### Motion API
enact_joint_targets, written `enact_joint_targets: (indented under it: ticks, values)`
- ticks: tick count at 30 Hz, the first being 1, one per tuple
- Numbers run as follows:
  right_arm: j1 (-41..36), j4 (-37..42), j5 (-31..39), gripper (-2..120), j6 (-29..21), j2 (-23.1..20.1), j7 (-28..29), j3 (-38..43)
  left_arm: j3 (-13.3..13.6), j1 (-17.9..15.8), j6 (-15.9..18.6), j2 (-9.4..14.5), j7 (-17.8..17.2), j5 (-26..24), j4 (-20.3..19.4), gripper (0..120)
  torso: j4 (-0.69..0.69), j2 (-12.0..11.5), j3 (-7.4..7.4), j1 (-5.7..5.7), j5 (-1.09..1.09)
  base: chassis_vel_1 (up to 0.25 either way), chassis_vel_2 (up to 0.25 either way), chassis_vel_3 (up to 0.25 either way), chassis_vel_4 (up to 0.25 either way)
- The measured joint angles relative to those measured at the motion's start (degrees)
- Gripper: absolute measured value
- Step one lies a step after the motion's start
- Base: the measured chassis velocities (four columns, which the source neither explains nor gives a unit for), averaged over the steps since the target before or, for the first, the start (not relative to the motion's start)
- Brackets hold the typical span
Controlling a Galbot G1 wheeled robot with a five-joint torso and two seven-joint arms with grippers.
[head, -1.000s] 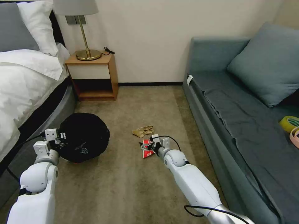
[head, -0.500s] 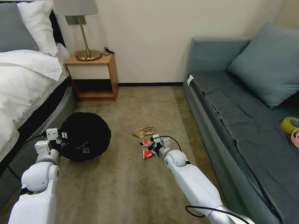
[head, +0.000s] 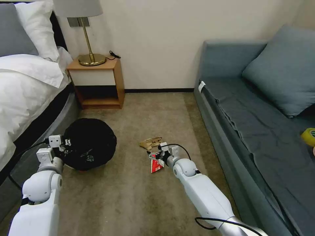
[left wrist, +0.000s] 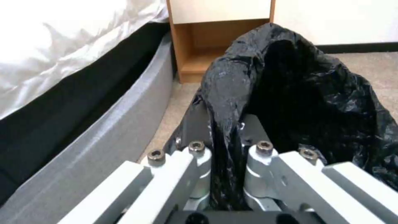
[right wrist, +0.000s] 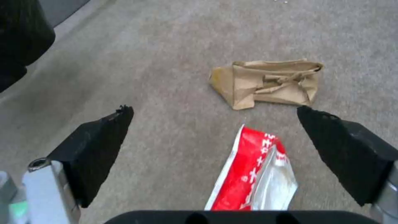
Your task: Pick up the trash bin, then pick up the garbage on the floor and place it into the trash bin.
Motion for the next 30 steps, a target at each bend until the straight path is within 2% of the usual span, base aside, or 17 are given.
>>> enact_joint_targets:
  ticks: [30]
  values:
    - [-0.7,1.6,-1.7,100,-1.5,-1.6,-1.1,-2.0,-0.2,0.1,-0.8,0.3,0.1,-0.5,0.7,5,0.00,0.0,0.00,0.00,-0.01,-0.093,0.086,0.084,-0.090]
